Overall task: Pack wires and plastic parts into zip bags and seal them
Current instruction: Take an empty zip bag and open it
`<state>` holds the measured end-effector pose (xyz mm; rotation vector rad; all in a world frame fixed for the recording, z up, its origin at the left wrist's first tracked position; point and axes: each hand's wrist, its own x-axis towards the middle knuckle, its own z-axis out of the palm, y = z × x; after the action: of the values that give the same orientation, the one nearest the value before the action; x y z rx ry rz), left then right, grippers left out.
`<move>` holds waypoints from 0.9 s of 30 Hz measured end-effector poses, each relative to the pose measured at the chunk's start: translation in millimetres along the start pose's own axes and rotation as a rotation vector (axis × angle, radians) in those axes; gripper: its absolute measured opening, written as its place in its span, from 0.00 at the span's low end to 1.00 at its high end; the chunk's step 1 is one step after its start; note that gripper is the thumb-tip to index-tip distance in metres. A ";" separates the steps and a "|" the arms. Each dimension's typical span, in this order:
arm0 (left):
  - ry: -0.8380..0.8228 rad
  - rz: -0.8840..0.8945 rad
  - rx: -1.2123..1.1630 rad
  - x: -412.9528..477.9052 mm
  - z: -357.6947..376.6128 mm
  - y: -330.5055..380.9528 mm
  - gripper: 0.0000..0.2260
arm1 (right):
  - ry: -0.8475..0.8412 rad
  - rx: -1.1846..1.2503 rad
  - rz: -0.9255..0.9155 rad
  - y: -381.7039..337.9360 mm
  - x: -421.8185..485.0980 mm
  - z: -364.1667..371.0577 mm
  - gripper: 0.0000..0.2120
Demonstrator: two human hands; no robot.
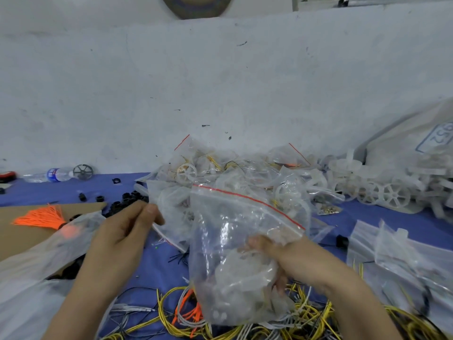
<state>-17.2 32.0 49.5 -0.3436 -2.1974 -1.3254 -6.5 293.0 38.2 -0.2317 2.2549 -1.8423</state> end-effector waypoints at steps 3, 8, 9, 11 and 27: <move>0.111 -0.116 0.006 4.4 -7.7 -11.5 0.15 | 0.213 0.498 -0.010 -6.3 6.3 7.0 0.09; 0.157 -0.161 0.137 5.7 -23.8 -17.0 0.12 | 0.190 0.767 -0.107 -6.1 12.7 12.5 0.43; 0.137 -0.176 0.176 5.7 -25.6 -18.7 0.11 | 0.171 0.706 -0.090 -4.0 13.4 12.5 0.46; 0.079 -0.221 0.273 6.1 -34.3 -25.6 0.09 | 0.135 0.633 -0.053 -2.4 12.5 13.1 0.45; -0.328 -0.431 0.991 -74.2 -87.3 -103.7 0.11 | 0.017 0.308 -0.068 -18.7 0.3 28.2 0.25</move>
<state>22.1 -89.8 -37.1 0.3336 -2.9898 -0.2070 0.4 262.5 51.2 -0.2432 1.9581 -2.1999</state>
